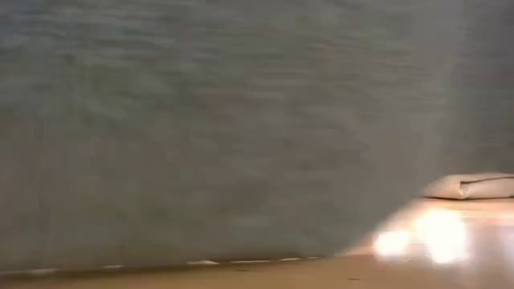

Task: Fold Laundry from Bin
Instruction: Fold the gray shirt

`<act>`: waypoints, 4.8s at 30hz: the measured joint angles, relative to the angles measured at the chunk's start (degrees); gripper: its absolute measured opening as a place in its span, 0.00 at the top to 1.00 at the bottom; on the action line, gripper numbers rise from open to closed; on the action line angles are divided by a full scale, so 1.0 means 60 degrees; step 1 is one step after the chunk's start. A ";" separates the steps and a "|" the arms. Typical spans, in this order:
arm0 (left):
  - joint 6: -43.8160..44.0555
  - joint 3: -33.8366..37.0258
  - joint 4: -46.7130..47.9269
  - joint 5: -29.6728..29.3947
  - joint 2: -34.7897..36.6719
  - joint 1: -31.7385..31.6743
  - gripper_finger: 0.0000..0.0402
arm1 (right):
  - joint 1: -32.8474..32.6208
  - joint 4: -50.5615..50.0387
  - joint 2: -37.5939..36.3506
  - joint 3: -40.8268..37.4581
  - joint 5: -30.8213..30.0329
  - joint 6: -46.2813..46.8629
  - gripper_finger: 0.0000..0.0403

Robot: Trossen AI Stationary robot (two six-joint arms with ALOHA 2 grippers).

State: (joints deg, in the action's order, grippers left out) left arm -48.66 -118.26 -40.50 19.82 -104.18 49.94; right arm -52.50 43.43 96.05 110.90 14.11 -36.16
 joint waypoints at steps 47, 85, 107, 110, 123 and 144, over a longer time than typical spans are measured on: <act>-0.4278 -0.2790 0.0966 -1.0498 -0.1842 -0.0025 0.97 | 0.0069 -0.0307 0.2489 0.3936 -1.2861 -0.7036 0.96; -0.1878 -0.2786 0.7164 -1.4046 -0.0918 -0.1494 0.99 | 0.2027 -0.5308 0.2536 0.3543 -1.5460 -0.6151 0.98; 0.5595 -0.2643 1.6922 -0.9833 0.0201 -0.1698 0.99 | 0.2555 -1.5630 0.2540 0.3543 -1.0801 0.3816 0.94; 0.7157 -0.2102 1.8017 -0.9878 0.0197 -0.2041 0.99 | 0.2931 -1.6933 0.2540 0.3547 -1.0432 0.5020 0.95; 0.8145 0.2108 1.7385 -0.9870 0.0956 -0.3262 0.99 | 0.3800 -1.9148 0.2210 0.0922 -1.0606 0.7913 0.96; 0.5406 0.9750 0.8120 -0.6503 0.4889 -0.7221 0.98 | 0.7186 -1.2714 -0.0624 -0.4983 -0.7923 0.4833 0.97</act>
State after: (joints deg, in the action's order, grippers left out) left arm -16.23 -59.76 8.23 -19.20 -74.85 6.61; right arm -9.38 -32.85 92.30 81.00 -33.43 -7.17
